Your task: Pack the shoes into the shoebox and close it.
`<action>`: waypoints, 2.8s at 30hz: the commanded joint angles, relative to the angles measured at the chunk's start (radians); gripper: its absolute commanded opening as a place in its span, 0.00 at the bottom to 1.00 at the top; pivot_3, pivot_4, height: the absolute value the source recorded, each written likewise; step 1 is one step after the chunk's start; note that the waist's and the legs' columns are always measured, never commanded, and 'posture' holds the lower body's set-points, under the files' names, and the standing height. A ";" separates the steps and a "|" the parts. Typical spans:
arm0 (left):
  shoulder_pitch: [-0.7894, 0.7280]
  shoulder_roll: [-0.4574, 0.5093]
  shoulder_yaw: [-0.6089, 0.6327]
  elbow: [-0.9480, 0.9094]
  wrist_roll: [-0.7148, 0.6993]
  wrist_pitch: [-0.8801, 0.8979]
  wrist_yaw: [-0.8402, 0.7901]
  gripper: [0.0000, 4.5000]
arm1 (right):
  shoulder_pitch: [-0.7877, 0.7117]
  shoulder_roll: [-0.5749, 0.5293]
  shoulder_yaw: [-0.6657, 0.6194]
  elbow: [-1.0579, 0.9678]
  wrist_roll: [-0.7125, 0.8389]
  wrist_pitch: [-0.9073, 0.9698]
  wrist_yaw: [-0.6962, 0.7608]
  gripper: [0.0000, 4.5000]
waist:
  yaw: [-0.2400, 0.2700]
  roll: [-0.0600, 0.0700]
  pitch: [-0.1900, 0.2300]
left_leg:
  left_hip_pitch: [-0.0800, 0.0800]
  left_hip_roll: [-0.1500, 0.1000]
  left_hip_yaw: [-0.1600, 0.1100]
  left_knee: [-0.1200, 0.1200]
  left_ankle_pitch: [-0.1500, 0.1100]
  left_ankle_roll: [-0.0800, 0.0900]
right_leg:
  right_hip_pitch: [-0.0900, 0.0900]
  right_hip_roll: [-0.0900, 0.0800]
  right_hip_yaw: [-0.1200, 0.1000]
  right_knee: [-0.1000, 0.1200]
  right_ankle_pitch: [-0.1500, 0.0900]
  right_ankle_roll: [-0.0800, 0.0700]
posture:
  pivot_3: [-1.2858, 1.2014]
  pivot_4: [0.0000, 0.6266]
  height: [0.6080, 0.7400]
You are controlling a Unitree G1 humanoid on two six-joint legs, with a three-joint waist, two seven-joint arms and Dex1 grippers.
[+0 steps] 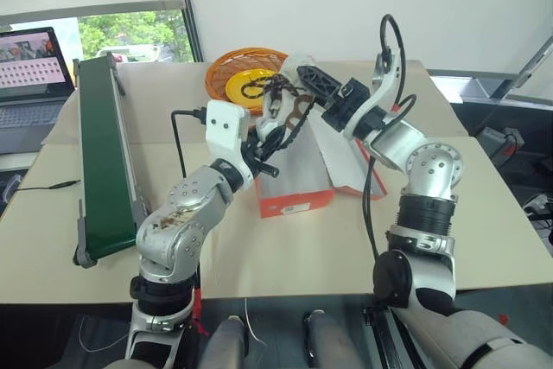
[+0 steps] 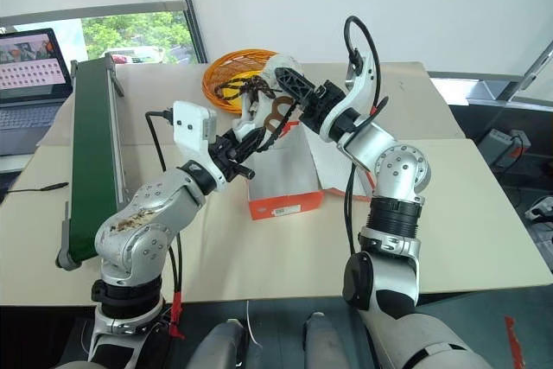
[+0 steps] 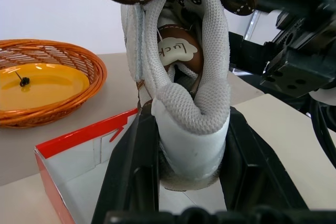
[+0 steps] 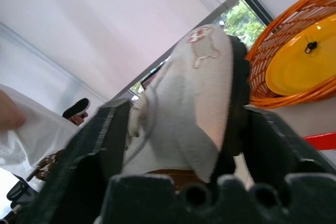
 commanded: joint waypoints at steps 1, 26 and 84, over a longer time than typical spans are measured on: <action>-0.019 -0.001 -0.003 -0.034 -0.033 0.020 -0.014 0.26 | -0.018 -0.004 0.013 -0.024 0.024 -0.034 0.024 0.45 | 0.000 0.000 0.000 | 0.000 0.000 0.000 0.000 0.000 0.000 | 0.000 0.000 0.000 0.000 0.000 0.000 | 0.52 0.24 0.99; -0.087 0.310 0.390 0.038 -0.286 0.280 -0.054 0.87 | -0.064 -0.213 0.231 0.085 -0.204 0.002 0.088 0.07 | -0.005 0.001 0.000 | 0.000 0.000 0.000 0.000 0.000 0.000 | 0.000 0.001 0.000 -0.001 0.000 0.000 | 0.52 0.24 0.99; 0.025 0.356 0.224 0.039 0.062 0.039 0.204 0.89 | -0.021 -0.391 0.403 -0.233 -0.351 -0.050 0.858 0.99 | 0.000 0.001 0.001 | -0.001 0.000 -0.001 -0.002 -0.001 0.001 | 0.000 -0.001 -0.001 -0.004 0.000 0.000 | 0.52 0.24 0.99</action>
